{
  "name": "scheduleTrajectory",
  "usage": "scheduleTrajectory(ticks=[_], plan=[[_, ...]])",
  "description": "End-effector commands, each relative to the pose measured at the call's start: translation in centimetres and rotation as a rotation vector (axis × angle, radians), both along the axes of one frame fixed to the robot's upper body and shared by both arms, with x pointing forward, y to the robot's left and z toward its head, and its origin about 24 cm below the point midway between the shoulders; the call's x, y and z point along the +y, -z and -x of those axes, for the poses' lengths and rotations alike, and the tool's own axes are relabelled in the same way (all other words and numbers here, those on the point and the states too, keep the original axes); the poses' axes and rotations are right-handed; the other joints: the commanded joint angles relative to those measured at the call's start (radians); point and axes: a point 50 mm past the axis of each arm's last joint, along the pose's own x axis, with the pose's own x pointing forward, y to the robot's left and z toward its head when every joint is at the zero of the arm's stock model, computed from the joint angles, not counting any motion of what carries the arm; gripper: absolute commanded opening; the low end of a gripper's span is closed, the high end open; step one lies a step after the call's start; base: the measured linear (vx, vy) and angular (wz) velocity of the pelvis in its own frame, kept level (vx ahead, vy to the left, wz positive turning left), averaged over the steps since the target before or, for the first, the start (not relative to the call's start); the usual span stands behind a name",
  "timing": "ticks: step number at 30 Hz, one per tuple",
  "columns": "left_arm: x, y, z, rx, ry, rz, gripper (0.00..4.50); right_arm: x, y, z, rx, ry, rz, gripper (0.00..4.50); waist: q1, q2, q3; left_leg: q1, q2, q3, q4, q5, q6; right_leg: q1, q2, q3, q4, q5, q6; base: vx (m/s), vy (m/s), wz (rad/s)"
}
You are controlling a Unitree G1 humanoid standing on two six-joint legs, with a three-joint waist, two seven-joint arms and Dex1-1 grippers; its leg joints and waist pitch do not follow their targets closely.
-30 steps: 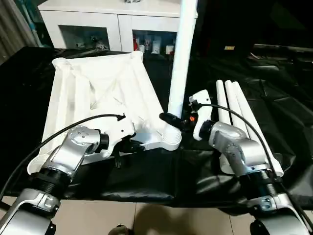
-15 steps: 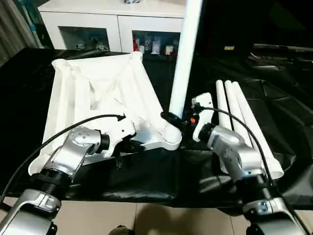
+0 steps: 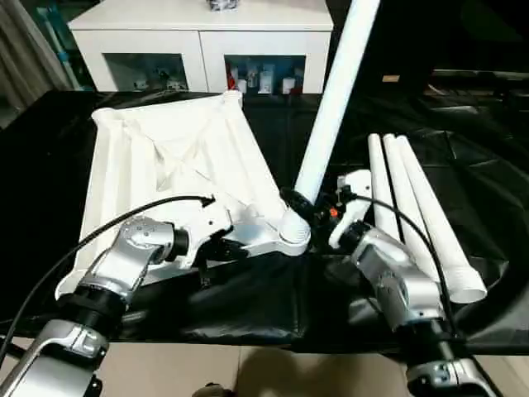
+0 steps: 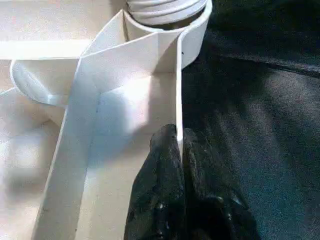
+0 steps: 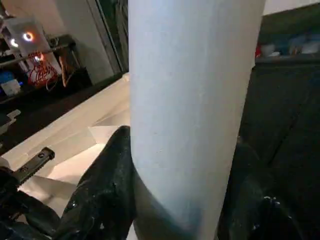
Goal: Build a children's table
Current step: Insert table leg to table base
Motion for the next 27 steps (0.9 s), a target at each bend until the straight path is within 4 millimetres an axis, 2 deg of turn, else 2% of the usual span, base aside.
scheduleTrajectory(ticks=[1, 2, 11, 13, 14, 15, 16, 17, 18, 19, 20, 22, 23, 25, 26, 27], plan=[[-0.3, -1.8, -0.9, -0.075, 0.007, 0.031, 0.0, -0.7, 2.9, 0.9, 0.12, 0.036, 0.076, 1.85, -0.006, 0.021, -0.069, 0.035, 0.053, -0.033, -0.085, -0.353, -0.035, 0.034, -0.068, 0.038, -0.074, -0.09, -0.249, 0.0, 0.0, 0.0], [-0.3, -1.8, -0.9, -0.075, 0.008, 0.031, 0.0, -0.7, 3.0, 1.0, 0.117, 0.044, 0.071, 1.85, -0.006, 0.024, -0.069, 0.035, 0.053, -0.034, -0.085, -0.358, -0.035, 0.034, -0.068, 0.038, -0.074, -0.1, -0.248, 0.0, 0.0, 0.0], [-0.3, -1.7, -1.0, -0.072, 0.008, 0.031, 0.0, -0.5, 3.3, 1.8, 0.077, 0.038, 0.085, 1.85, -0.005, 0.025, -0.07, 0.035, 0.055, -0.033, -0.087, -0.357, -0.026, 0.03, -0.068, 0.039, -0.078, -0.123, -0.239, 0.0, 0.0, 0.0], [-0.4, -1.7, -1.0, -0.074, 0.006, 0.031, 0.0, -0.3, 3.4, 2.0, 0.066, 0.005, 0.125, 1.85, -0.005, 0.017, -0.07, 0.033, 0.055, -0.032, -0.086, -0.343, -0.02, 0.031, -0.068, 0.04, -0.078, -0.118, -0.237, 0.0, 0.0, 0.0], [-0.3, -1.7, -1.0, -0.075, 0.005, 0.031, 0.0, -0.2, 3.4, 2.0, 0.061, -0.008, 0.14, 1.85, -0.004, 0.018, -0.07, 0.033, 0.055, -0.032, -0.086, -0.341, -0.018, 0.031, -0.069, 0.04, -0.078, -0.12, -0.237, 0.0, 0.0, 0.0], [-0.3, -1.7, -1.0, -0.076, 0.003, 0.029, 0.0, -0.2, 3.4, 2.1, 0.055, -0.023, 0.157, 1.85, -0.006, 0.008, -0.069, 0.033, 0.055, -0.03, -0.087, -0.339, -0.014, 0.031, -0.068, 0.04, -0.081, -0.129, -0.235, 0.0, 0.0, 0.0], [-0.3, -1.7, -1.0, -0.078, 0.001, 0.03, 0.0, -0.1, 3.4, 2.1, 0.049, -0.04, 0.174, 1.85, -0.004, 0.014, -0.069, 0.033, 0.055, -0.031, -0.086, -0.334, -0.013, 0.031, -0.069, 0.041, -0.079, -0.142, -0.233, 0.0, 0.0, 0.0], [-0.3, -1.7, -1.0, -0.079, -0.001, 0.03, 0.0, 0.0, 3.4, 2.1, 0.046, -0.055, 0.187, 1.84, -0.007, 0.0, -0.067, 0.032, 0.055, -0.029, -0.086, -0.33, -0.008, 0.031, -0.068, 0.041, -0.082, -0.147, -0.231, 0.0, 0.0, 0.0], [-0.3, -1.6, -0.9, -0.081, -0.004, 0.03, 0.0, 0.1, 3.3, 2.1, 0.04, -0.081, 0.207, 1.84, -0.004, 0.008, -0.068, 0.032, 0.055, -0.03, -0.085, -0.323, -0.005, 0.03, -0.071, 0.042, -0.081, -0.16, -0.229, 0.0, 0.0, 0.0], [-0.3, -1.5, -0.9, -0.082, -0.004, 0.03, 0.0, 0.1, 3.2, 2.1, 0.038, -0.092, 0.214, 1.84, -0.004, -0.006, -0.069, 0.029, 0.056, -0.03, -0.084, -0.301, 0.004, 0.033, -0.072, 0.042, -0.079, -0.164, -0.226, 0.0, 0.0, 0.0], [-0.3, -1.5, -0.9, -0.082, -0.004, 0.03, 0.0, 0.1, 3.2, 2.1, 0.038, -0.092, 0.214, 1.84, -0.003, -0.001, -0.068, 0.03, 0.056, -0.029, -0.084, -0.297, 0.006, 0.031, -0.072, 0.043, -0.081, -0.17, -0.222, 0.0, 0.0, 0.0], [-0.4, -1.4, -0.7, -0.085, -0.012, 0.035, 0.0, 0.3, 3.1, 2.0, 0.033, -0.138, 0.246, 1.84, -0.006, -0.023, -0.066, 0.03, 0.057, -0.026, -0.086, -0.295, 0.01, 0.029, -0.069, 0.043, -0.083, -0.188, -0.214, 0.0, 0.0, 0.0], [-0.4, -1.4, -0.7, -0.085, -0.012, 0.035, 0.0, 0.3, 3.1, 2.0, 0.033, -0.138, 0.246, 1.84, -0.004, -0.017, -0.065, 0.031, 0.058, -0.028, -0.086, -0.296, 0.009, 0.028, -0.071, 0.043, -0.082, -0.198, -0.212, 0.0, 0.0, 0.0], [-0.5, -1.2, -0.6, -0.086, -0.012, 0.038, 0.0, 0.3, 3.1, 1.9, 0.031, -0.161, 0.261, 1.84, -0.008, -0.034, -0.063, 0.033, 0.06, -0.027, -0.09, -0.318, 0.003, 0.025, -0.07, 0.044, -0.088, -0.234, -0.201, 0.0, 0.0, 0.0], [-0.5, -1.2, -0.5, -0.085, -0.012, 0.038, 0.0, 0.3, 3.1, 1.9, 0.031, -0.167, 0.264, 1.84, -0.007, -0.031, -0.064, 0.034, 0.06, -0.028, -0.089, -0.318, 0.001, 0.024, -0.072, 0.045, -0.086, -0.236, -0.198, 0.0, 0.0, 0.0], [-0.5, -1.1, -0.4, -0.085, -0.015, 0.039, 0.0, 0.4, 3.1, 1.9, 0.033, -0.181, 0.271, 1.84, -0.009, -0.041, -0.063, 0.034, 0.06, -0.026, -0.089, -0.321, 0.002, 0.023, -0.071, 0.046, -0.09, -0.242, -0.193, 0.0, 0.0, 0.0]])
